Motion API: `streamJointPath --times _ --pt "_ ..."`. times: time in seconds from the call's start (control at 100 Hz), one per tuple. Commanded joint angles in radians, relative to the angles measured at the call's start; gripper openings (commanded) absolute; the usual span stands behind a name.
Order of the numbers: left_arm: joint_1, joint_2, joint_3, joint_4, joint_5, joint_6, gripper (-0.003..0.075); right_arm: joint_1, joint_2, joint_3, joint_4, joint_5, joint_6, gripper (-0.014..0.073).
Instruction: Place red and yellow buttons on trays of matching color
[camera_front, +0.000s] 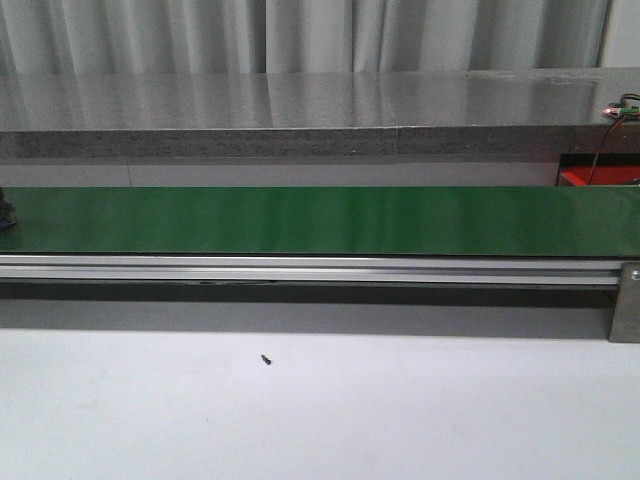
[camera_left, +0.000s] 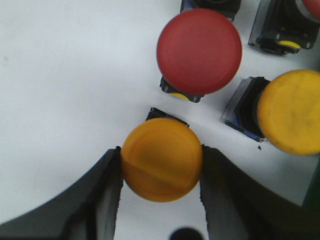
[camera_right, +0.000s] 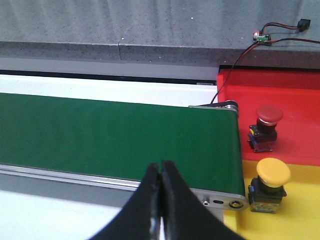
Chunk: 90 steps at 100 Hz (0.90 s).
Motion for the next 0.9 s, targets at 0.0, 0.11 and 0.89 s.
streamJointPath --times 0.0,0.11,0.89 --pt "0.011 -0.047 -0.029 -0.002 -0.022 -0.015 0.0239 -0.001 0.002 -0.027 0.012 -0.075 -0.001 -0.0122" --pt "0.023 -0.065 -0.029 -0.002 -0.011 -0.026 0.0239 -0.001 0.002 -0.027 0.012 -0.075 -0.001 -0.0122" --pt "-0.054 -0.275 -0.036 -0.115 0.047 -0.015 0.0239 -0.001 0.002 -0.027 0.012 -0.065 -0.001 -0.0122"
